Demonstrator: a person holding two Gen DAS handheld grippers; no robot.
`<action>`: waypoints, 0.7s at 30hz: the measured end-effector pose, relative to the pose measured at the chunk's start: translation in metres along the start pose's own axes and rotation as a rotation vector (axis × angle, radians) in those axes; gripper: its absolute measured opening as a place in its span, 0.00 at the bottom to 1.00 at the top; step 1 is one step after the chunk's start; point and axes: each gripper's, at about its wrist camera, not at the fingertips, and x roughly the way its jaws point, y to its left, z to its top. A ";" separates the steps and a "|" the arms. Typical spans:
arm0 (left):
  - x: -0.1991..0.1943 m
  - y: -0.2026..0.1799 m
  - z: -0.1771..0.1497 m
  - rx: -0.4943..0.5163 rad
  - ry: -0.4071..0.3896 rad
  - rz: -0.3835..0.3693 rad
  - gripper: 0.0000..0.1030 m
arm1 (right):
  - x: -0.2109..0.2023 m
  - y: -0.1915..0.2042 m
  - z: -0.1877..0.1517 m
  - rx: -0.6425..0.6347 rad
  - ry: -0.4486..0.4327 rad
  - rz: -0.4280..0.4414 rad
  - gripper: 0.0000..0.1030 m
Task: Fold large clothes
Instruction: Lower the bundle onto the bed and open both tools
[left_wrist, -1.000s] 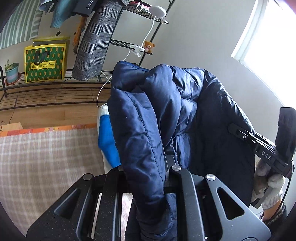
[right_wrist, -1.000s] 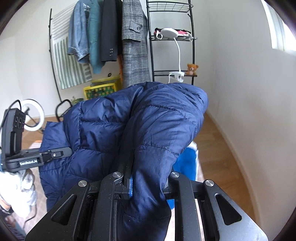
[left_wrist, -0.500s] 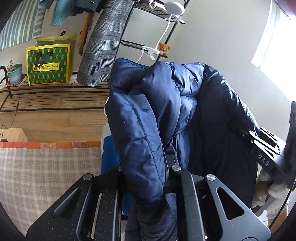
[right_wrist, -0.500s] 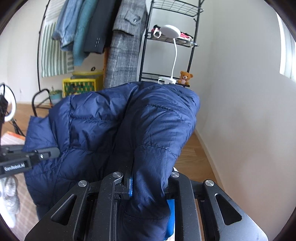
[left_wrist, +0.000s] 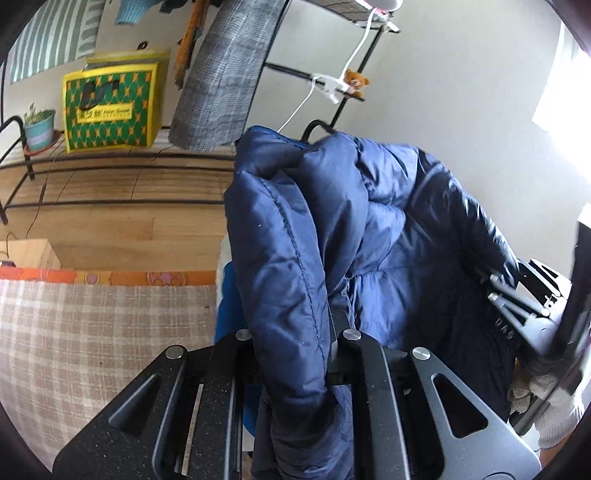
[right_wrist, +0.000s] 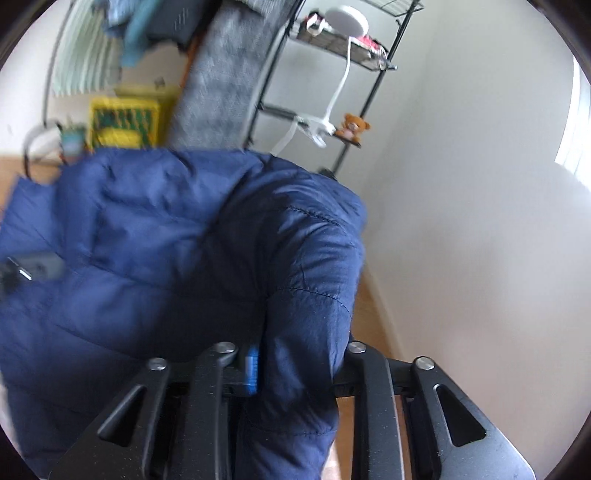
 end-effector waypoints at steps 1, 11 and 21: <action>0.004 0.003 -0.001 -0.004 0.008 0.013 0.20 | 0.009 0.003 -0.002 -0.032 0.038 -0.044 0.35; 0.023 0.022 -0.010 -0.011 0.009 0.191 0.56 | -0.002 -0.020 -0.032 0.026 0.088 -0.214 0.56; 0.025 0.020 -0.026 0.138 0.025 0.354 0.65 | -0.020 -0.007 -0.092 0.126 0.138 0.063 0.56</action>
